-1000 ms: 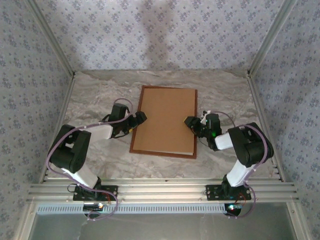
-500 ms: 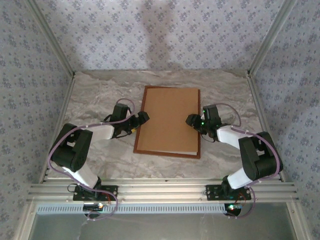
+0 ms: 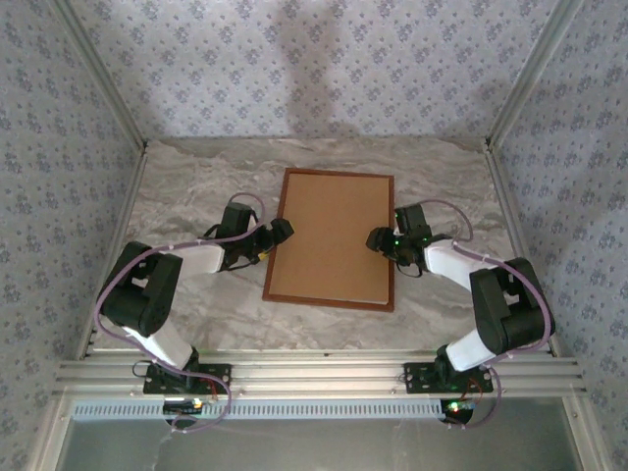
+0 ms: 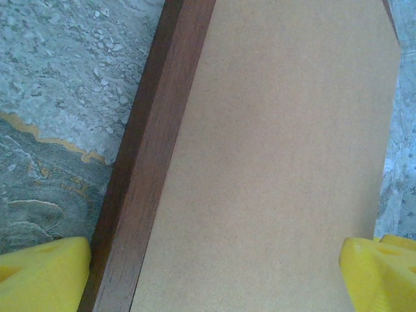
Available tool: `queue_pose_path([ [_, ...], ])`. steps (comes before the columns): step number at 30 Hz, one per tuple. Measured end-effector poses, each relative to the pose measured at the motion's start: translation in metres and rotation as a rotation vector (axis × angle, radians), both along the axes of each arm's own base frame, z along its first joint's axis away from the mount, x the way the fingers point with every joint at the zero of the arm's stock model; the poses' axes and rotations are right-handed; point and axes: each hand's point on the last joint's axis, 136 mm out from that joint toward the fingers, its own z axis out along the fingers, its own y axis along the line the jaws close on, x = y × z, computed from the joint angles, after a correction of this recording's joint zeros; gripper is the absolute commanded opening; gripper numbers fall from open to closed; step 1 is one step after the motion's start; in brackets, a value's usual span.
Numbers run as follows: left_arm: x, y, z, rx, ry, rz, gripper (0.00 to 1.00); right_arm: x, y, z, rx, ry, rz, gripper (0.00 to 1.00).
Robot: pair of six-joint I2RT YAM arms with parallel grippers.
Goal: Put the photo into the frame
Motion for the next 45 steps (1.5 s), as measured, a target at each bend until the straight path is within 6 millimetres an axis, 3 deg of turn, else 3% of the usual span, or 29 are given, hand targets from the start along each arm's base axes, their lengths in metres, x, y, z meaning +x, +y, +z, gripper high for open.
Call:
queue_pose_path([
  [9, 0.000, -0.001, 0.000, -0.002, 0.003, -0.003, 0.98, 0.009, -0.003, 0.012, -0.079, -0.009, 0.030, 0.69],
  [19, 0.001, -0.001, 0.000, -0.002, 0.004, -0.003, 0.98, 0.001, -0.017, 0.009, -0.178, 0.027, 0.037, 0.71],
  [29, -0.001, -0.001, -0.001, 0.008, 0.010, -0.009, 0.96, -0.001, -0.056, 0.030, -0.180, -0.020, -0.028, 0.75],
  [33, -0.002, -0.001, -0.002, 0.014, 0.007, -0.017, 0.96, -0.002, -0.059, 0.023, -0.141, -0.024, -0.012, 0.73],
  [45, -0.018, -0.006, -0.003, 0.023, 0.013, -0.050, 0.96, 0.012, -0.034, -0.018, -0.065, 0.028, 0.074, 0.72],
])
